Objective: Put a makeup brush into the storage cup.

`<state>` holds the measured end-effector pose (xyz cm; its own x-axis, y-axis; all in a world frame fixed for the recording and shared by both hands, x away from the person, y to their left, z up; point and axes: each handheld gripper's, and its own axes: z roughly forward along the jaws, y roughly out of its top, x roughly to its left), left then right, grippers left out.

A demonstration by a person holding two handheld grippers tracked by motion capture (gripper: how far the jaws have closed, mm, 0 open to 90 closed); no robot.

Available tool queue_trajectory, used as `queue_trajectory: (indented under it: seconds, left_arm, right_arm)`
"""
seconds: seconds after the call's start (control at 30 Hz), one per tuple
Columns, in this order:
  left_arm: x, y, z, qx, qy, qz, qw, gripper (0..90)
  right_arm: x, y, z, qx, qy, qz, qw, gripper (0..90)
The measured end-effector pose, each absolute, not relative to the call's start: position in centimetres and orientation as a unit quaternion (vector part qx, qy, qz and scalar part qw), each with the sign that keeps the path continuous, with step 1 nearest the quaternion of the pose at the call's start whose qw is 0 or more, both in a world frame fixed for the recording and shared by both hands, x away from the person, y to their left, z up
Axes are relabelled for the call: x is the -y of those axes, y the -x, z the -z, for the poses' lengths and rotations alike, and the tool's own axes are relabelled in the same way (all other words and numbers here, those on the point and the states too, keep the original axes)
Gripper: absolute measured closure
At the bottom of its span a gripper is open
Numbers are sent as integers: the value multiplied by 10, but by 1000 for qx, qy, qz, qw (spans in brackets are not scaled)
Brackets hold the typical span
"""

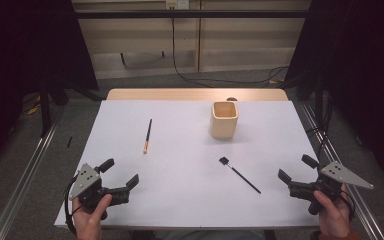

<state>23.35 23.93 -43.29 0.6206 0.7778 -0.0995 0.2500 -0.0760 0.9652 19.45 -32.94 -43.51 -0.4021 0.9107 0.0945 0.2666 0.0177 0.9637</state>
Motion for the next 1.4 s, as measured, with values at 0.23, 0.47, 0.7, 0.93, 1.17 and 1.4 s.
queue_trajectory:
  seconds: [0.23, 0.47, 0.7, 0.93, 1.17, 1.4]
  left_arm:
    - [-237, -234, 433, -364, -705, -230, 564, 19]
    - [-230, -233, 432, -354, -704, -221, 575, 18]
    - [-227, -232, 426, -366, -703, -207, 574, 28]
    - [-211, -242, 417, -337, -720, -204, 571, 28]
    - [-210, -257, 413, -327, -731, -209, 562, 29]
    - [-209, -273, 404, -326, -726, -218, 565, 28]
  right_arm:
    - [328, -196, 435, -651, -449, -539, 290, 0]
    - [324, -194, 436, -666, -437, -537, 279, 0]
    - [322, -191, 433, -663, -428, -548, 277, 0]
    - [322, -193, 433, -664, -428, -548, 275, 0]
    - [322, -192, 433, -664, -426, -550, 273, 0]
    - [322, -193, 433, -664, -428, -551, 269, 0]
